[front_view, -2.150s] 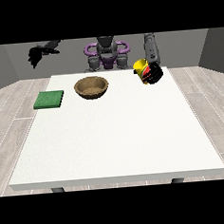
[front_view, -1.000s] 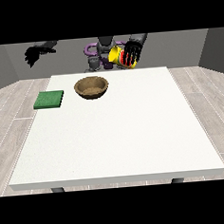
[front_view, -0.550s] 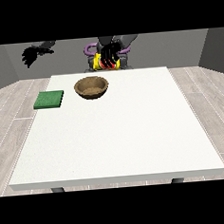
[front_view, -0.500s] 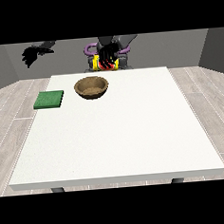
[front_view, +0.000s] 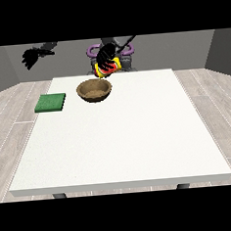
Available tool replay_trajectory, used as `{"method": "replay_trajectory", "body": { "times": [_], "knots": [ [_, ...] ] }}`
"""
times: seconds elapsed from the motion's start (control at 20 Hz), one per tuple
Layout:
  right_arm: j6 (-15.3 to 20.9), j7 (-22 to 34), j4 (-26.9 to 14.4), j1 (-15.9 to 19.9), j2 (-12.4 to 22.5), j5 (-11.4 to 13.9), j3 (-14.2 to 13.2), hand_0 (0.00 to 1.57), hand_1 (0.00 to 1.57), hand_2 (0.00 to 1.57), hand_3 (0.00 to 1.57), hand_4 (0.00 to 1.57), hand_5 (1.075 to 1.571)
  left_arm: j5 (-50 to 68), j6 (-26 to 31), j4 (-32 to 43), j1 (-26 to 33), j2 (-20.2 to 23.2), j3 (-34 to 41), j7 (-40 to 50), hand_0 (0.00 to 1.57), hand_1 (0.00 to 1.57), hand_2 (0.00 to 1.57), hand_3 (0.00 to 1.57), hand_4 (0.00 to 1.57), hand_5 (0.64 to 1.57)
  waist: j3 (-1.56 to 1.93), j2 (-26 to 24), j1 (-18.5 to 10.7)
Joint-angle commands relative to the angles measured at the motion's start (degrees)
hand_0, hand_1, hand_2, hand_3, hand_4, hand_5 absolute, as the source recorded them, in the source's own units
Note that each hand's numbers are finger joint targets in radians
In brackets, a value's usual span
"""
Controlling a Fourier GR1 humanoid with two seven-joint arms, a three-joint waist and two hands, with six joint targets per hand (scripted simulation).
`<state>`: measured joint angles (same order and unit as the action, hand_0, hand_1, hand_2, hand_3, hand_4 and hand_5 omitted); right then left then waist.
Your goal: Pick the cup and pour the ball into the bowl, then pick the bowl and place it on the pad
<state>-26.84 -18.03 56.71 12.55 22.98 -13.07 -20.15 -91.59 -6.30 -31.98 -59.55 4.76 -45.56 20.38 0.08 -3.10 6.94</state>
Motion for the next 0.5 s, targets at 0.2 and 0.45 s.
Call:
{"method": "replay_trajectory", "body": {
  "times": [0.2,0.45],
  "knots": [
    [3.4,7.5,2.5,1.6,-2.9,-1.2,1.5,0.00,0.00,0.00,0.00,0.00,1.568,-5.9,2.0,-1.0,1.6,0.2,0.3,-1.9,1.45,1.45,1.57,1.57,1.53,1.135,-0.10,-0.8,-0.3],
    [1.4,4.2,1.8,-4.4,-2.4,-1.4,0.3,0.00,0.00,0.00,0.00,0.00,1.568,18.8,-10.6,-9.1,8.0,0.5,23.5,2.7,1.30,1.30,1.57,1.57,1.57,1.190,-0.74,-3.2,-3.7]
  ]
}}
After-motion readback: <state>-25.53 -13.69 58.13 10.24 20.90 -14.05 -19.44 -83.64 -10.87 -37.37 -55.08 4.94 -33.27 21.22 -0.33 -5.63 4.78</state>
